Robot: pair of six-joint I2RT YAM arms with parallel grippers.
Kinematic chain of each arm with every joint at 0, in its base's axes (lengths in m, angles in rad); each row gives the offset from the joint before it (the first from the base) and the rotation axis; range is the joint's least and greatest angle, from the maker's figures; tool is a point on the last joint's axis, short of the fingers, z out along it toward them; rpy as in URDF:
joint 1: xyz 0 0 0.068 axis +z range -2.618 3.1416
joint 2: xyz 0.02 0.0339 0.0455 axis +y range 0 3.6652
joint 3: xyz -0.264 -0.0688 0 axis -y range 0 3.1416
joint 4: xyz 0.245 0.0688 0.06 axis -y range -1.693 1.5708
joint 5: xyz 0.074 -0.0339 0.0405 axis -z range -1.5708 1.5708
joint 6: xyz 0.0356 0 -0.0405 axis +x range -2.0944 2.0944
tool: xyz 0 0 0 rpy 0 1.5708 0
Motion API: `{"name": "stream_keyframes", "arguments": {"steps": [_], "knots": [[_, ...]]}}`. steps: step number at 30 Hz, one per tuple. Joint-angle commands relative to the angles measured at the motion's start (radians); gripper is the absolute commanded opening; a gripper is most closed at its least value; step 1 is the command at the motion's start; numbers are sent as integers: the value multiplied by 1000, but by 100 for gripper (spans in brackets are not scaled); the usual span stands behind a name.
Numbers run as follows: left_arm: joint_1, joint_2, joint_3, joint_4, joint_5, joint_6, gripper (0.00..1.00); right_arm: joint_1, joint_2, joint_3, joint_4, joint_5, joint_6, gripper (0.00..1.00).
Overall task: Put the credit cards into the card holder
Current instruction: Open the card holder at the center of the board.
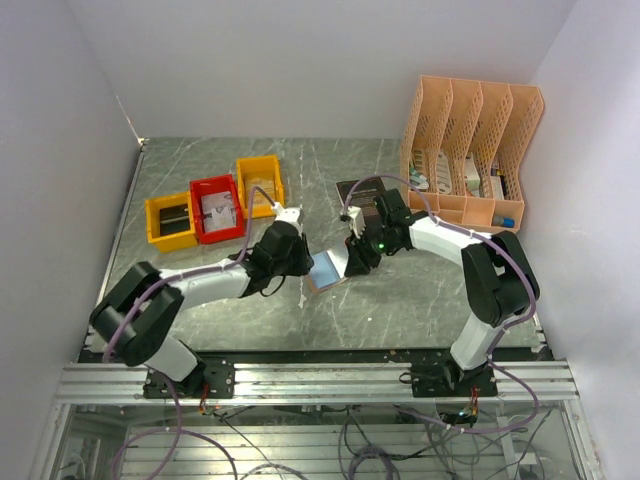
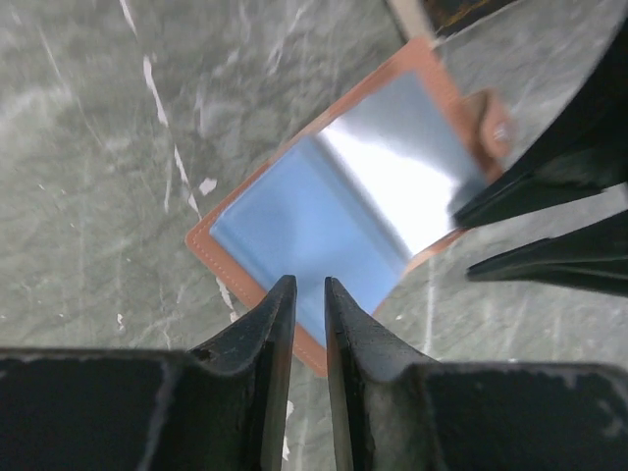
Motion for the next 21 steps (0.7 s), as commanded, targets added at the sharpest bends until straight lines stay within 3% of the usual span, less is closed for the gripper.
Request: {"name": "stream_keyframes", "arguments": {"steps": [1,9,21], "knots": [[8,-113,28,-27,-62,54,31,-12,-32,28,-29,-134,-28,33],[42,-165,85,-128,-142,115,38,-14,-47,32,-39,-176,-40,33],[197,-47,339,-369,-187,214,58,-14,-49,42,-54,-178,-47,33]]}}
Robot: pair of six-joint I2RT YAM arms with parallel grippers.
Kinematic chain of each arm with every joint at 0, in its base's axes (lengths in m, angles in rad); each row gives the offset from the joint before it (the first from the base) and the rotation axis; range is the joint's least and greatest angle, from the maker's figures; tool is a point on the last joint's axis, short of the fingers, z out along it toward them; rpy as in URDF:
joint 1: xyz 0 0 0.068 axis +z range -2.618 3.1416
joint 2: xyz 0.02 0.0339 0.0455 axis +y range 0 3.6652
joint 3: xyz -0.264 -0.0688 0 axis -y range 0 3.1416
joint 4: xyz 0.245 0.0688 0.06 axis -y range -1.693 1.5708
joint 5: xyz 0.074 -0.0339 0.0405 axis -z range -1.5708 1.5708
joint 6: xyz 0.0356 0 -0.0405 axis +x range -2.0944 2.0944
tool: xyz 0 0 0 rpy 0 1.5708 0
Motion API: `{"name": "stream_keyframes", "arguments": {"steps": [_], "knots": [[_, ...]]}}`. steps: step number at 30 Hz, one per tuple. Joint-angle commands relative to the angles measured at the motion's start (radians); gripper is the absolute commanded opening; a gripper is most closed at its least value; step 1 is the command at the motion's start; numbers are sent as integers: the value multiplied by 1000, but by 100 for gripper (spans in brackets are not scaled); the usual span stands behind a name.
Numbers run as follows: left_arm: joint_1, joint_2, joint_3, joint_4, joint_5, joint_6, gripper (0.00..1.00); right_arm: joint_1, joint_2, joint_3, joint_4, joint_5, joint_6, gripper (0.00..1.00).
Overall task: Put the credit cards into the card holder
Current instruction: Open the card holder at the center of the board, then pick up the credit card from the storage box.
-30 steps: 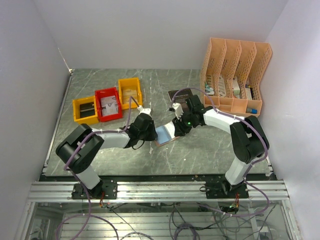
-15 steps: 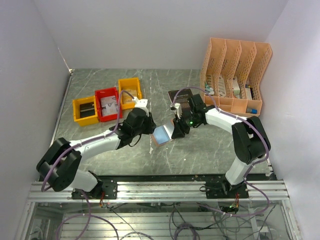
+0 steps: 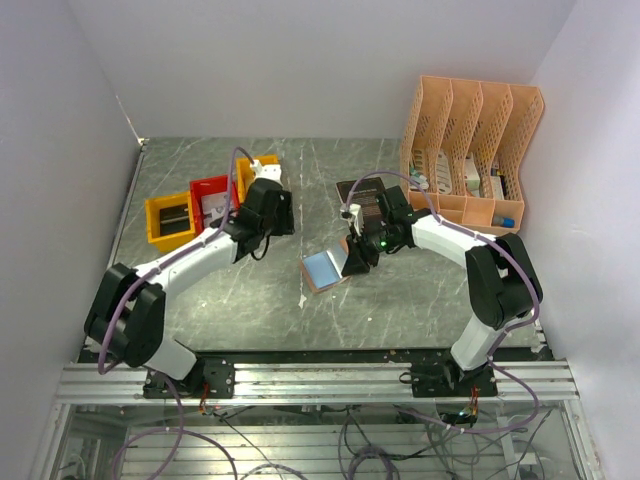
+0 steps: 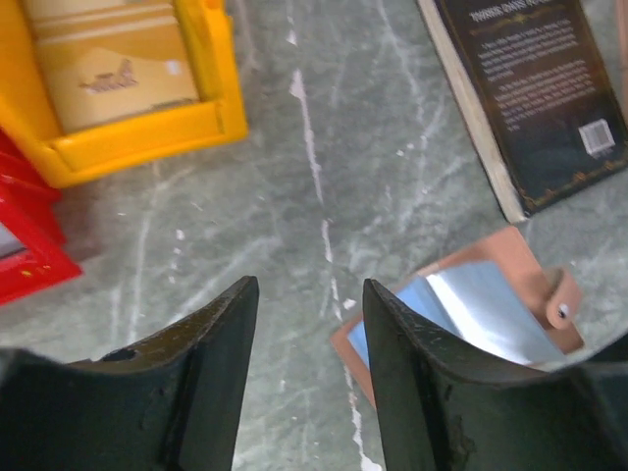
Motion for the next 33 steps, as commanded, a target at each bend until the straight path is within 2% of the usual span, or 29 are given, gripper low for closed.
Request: {"name": "stream_keyframes", "arguments": {"steps": [1,4,10,16,22,26,33], "knots": [[65,33,94,-99,-40,67,60,-6,-26,24,-16,-20,-17,33],[131,89,154,-128,4,98,61,-5,-30,27,-22,-21,-20,33],[234,264,353,-229,71,161,58,-7,-47,27,-22,-21,-22,33],[251,470,640,-423,3,281,56,-12,-59,30,-28,-34,-28,33],[259,685,939,-627,37,419,58,-14,-70,33,-34,-36,-33,33],[296,742,1000,-622,130,442,59,-18,-79,32,-33,-34,-32,33],[353,798,1049,-604,332,469,55,-25,-77,33,-34,-37,-33,33]]}}
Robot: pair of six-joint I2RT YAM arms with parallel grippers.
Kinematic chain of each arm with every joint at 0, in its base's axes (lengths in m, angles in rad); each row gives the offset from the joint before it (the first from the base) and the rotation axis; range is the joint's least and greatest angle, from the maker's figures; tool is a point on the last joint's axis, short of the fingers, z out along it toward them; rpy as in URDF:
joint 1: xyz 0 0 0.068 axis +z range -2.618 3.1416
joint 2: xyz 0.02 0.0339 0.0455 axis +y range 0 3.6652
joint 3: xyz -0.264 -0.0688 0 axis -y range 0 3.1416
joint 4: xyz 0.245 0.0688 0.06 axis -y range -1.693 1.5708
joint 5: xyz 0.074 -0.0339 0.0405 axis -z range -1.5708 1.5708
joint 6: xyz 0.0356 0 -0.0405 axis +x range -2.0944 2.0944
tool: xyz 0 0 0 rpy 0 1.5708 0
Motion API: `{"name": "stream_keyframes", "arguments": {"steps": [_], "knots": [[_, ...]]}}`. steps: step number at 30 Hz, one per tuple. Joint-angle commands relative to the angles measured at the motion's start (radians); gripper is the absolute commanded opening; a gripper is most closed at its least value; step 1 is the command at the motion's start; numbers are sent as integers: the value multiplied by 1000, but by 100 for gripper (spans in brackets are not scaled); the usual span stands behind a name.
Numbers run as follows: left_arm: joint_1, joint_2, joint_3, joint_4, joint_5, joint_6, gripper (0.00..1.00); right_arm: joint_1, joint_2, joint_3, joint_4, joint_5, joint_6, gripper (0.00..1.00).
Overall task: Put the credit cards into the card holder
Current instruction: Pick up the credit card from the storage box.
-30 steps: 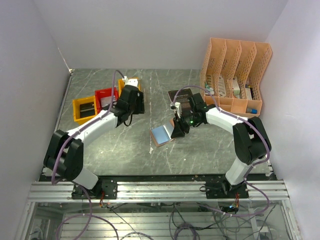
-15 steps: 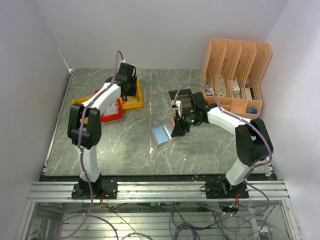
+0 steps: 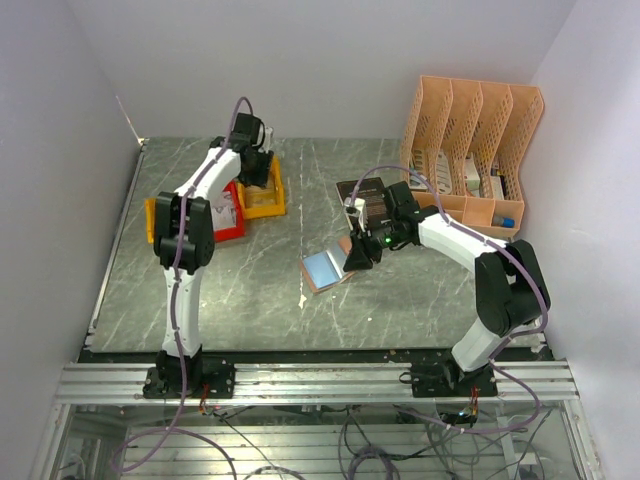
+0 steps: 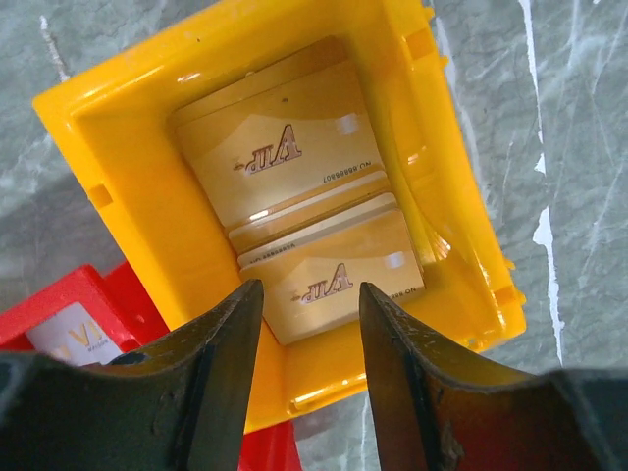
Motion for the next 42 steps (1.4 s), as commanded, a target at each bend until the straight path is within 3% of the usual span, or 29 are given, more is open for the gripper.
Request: {"name": "stream_keyframes", "arguments": {"steps": [1,7,13,24,33,42], "knots": [[41,43,67,-25,200,46,55,-8,-18,21,-7,-13,-16,33],[91,85,64,-32,338,76,62,-13,-19,21,-6,-13,-14,33],[103,125,88,-38,376,93,64,-12,-12,22,-9,-14,-17,33],[75,50,-40,100,128,113,67,-14,-3,21,-13,-15,-20,33],[45,73,25,62,59,262,67,-16,-2,23,-16,-14,-23,33],[66,159,95,-85,247,248,68,-19,-9,24,-15,-16,-22,33]]}}
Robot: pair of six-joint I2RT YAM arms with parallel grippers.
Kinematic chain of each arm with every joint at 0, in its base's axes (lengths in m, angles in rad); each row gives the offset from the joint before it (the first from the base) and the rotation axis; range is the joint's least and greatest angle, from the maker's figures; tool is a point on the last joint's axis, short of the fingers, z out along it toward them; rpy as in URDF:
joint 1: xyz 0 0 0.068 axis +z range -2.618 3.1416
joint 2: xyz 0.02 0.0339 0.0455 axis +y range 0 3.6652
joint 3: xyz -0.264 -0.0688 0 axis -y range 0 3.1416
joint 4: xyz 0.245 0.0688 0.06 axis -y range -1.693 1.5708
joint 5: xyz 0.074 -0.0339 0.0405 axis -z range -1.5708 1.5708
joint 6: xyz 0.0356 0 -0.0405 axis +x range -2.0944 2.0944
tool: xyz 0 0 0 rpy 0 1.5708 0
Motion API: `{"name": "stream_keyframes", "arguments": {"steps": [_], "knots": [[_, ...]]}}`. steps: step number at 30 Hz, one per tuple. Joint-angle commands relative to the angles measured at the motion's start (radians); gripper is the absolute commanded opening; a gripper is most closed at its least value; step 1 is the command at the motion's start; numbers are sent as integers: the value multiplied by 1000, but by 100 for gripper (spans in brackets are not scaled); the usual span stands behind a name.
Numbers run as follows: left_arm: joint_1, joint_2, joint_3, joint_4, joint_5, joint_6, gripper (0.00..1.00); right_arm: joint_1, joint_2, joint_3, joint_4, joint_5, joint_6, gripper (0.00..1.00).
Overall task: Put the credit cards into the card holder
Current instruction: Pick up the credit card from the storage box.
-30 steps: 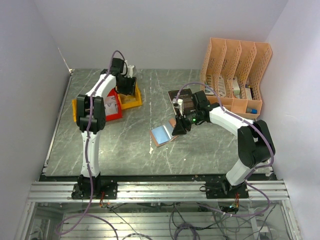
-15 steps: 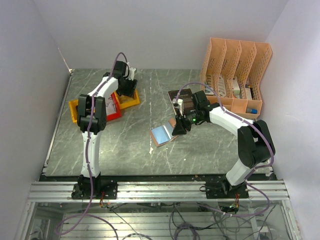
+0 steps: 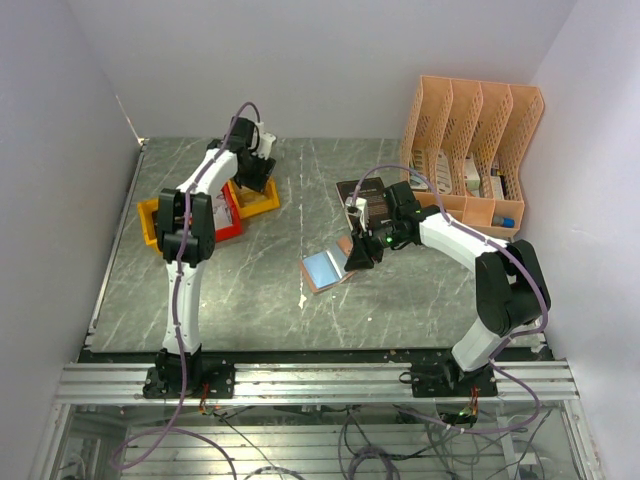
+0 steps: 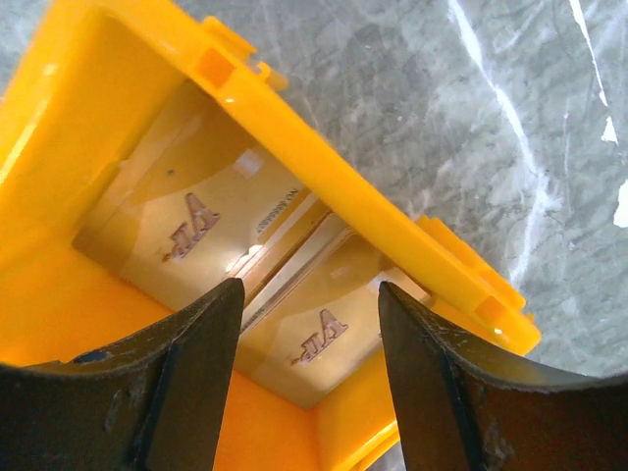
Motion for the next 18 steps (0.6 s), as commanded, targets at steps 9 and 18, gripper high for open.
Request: {"name": "stream_keyframes", "arguments": {"steps": [9,18], "knots": [[24,26,-18,-115,167,-31,66,-10,-13,21,-4,-20,-15,33],[31,-40,-14,-134,291,-131,56,-10,-16,21,-5,-18,-15,33]]}}
